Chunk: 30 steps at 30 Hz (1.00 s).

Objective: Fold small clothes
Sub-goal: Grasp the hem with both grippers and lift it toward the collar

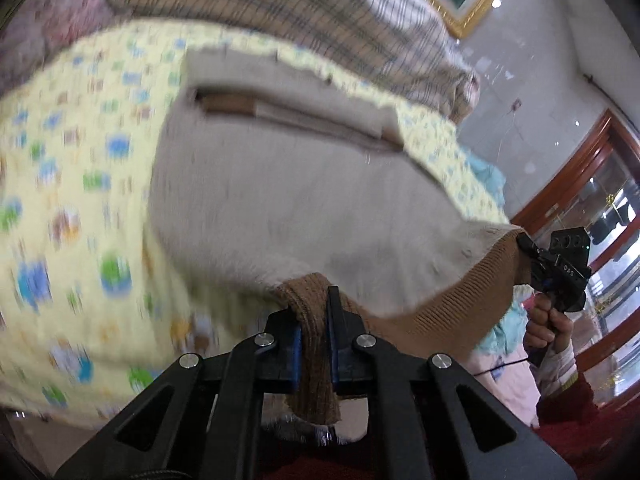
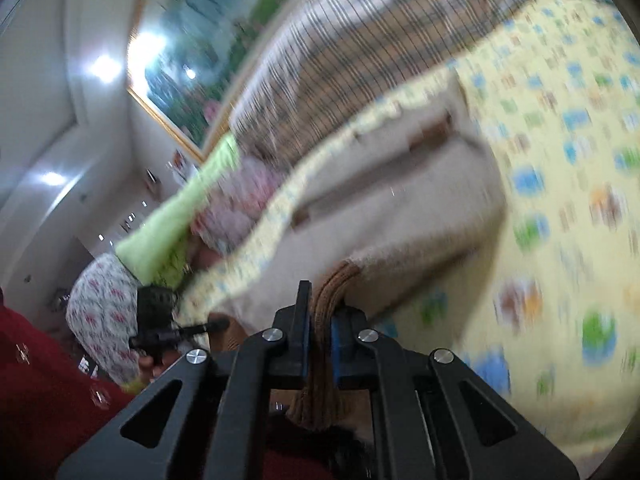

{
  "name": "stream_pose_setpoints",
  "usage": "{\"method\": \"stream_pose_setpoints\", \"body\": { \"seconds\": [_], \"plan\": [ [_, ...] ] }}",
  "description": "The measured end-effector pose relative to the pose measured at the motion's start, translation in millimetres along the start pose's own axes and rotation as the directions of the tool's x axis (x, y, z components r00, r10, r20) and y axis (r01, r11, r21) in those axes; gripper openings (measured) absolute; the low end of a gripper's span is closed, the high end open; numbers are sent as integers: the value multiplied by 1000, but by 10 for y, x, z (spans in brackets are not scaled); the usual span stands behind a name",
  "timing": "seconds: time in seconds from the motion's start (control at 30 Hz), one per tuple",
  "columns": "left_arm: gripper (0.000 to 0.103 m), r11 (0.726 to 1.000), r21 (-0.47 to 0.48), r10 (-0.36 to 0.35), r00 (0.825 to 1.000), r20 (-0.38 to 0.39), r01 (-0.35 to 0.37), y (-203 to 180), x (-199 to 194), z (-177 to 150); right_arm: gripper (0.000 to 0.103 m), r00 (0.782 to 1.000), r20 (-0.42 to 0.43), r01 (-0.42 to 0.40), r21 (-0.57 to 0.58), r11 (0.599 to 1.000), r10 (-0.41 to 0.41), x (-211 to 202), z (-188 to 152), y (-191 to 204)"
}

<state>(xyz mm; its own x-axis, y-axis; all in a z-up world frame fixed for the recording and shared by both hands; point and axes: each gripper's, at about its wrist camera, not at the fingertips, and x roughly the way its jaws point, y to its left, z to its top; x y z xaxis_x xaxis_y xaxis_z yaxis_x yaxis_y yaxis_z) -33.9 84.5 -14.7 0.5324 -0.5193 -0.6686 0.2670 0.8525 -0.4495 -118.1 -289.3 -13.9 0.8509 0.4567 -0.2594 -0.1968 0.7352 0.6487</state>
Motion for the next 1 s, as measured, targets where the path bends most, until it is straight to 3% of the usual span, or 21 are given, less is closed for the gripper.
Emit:
{"method": "stream_pose_setpoints", "body": {
  "seconds": [0.13, 0.27, 0.5, 0.8, 1.0],
  "plan": [
    [8, 1000, 22, -6, 993, 115, 3, -55, -124, 451, 9, 995, 99, -21, -34, 999, 24, 73, 403, 136],
    [8, 1000, 27, -4, 984, 176, -1, -9, -105, 813, 9, 987, 162, -3, -41, 999, 9, 242, 784, 179],
    [8, 998, -7, 65, 974, 217, -65, 273, 187, 1453, 9, 974, 224, 9, 10, 1000, -11, 618, 1321, -46],
    [8, 993, -24, 115, 964, 238, -113, 611, 758, 2254, 9, 967, 213, 127, 84, 988, -142, 1313, 1955, -401],
    [8, 989, -46, 149, 970, 194, -143, 848, 1259, 2630, 9, 955, 187, 208, 131, 969, -230, 1738, 2248, -777]
  ]
}}
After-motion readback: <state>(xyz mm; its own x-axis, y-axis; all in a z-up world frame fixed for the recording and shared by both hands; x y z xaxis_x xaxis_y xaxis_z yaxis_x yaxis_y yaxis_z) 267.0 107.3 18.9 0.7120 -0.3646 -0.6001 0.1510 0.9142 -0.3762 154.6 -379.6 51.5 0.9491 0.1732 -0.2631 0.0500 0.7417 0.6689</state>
